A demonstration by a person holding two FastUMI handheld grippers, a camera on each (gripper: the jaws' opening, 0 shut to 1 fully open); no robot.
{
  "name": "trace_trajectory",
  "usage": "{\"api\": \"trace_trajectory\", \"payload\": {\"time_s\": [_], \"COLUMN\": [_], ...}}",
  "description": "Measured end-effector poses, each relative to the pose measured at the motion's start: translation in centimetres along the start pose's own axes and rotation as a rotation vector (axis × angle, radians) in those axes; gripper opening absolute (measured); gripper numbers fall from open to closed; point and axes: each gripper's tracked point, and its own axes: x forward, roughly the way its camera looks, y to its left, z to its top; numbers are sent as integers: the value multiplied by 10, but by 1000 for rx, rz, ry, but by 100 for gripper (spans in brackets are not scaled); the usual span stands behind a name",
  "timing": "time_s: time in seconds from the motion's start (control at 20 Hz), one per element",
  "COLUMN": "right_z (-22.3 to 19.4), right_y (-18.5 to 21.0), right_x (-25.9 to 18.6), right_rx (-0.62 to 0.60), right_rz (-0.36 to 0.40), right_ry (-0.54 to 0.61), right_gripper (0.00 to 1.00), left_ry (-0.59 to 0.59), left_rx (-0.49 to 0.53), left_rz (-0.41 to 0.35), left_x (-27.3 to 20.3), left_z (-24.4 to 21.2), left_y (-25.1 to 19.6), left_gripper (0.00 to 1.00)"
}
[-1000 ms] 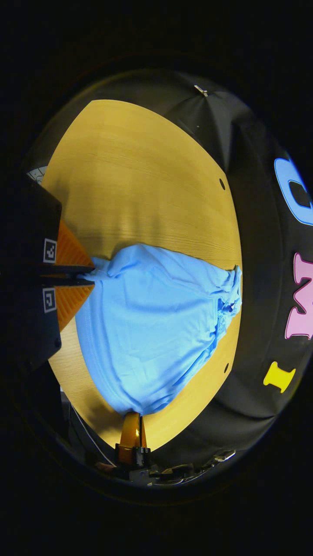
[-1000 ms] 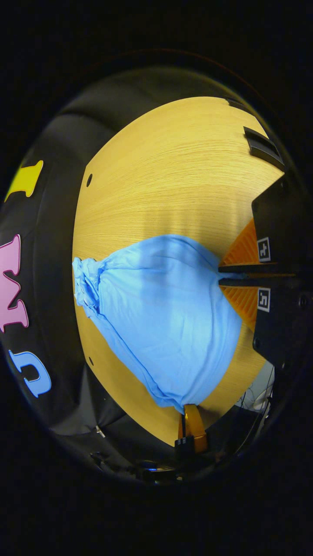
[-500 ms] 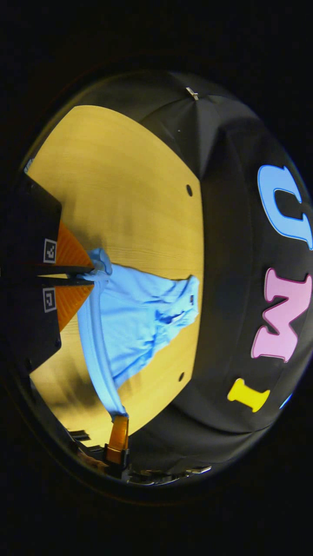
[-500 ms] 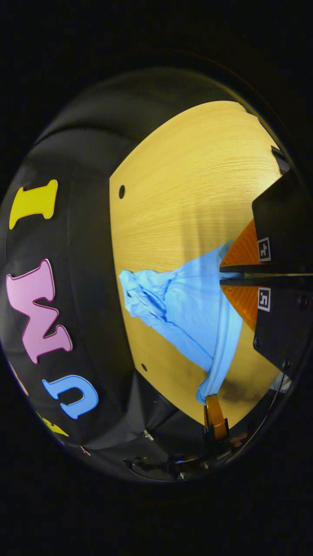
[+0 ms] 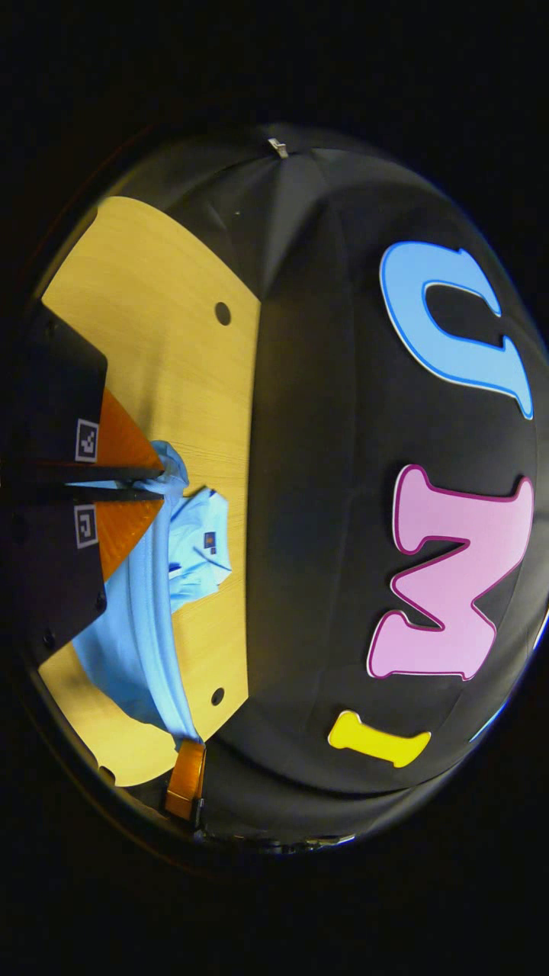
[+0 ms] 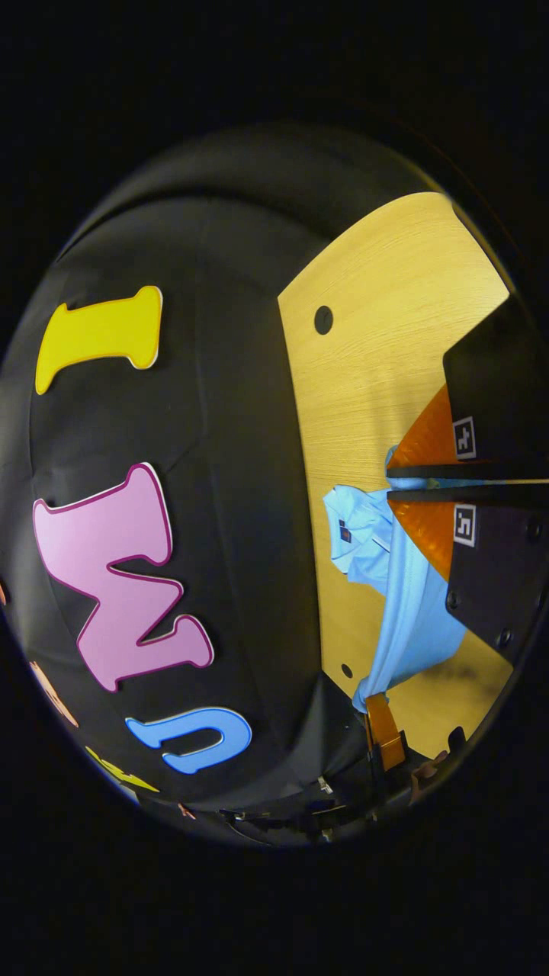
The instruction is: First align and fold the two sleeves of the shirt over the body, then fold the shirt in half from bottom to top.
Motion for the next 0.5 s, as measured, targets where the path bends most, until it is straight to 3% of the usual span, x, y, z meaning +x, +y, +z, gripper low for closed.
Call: {"api": "trace_trajectory", "payload": {"time_s": [0.05,0.1,0.5], "right_z": [5,10,35], "right_y": [-2,-4,-10], "right_x": [13,31,164], "right_rx": [3,4,-1], "right_rz": [-1,-3,-4], "right_ry": [-6,-13,-56], "right_gripper": [7,7,7], "left_ry": [-12,-20,-102], "left_rx": [9,15,34], "left_rz": [9,16,91], "left_x": [16,30,149], "left_z": [6,11,34], "left_y": [0,1,18], "left_gripper": [11,6,6]}}
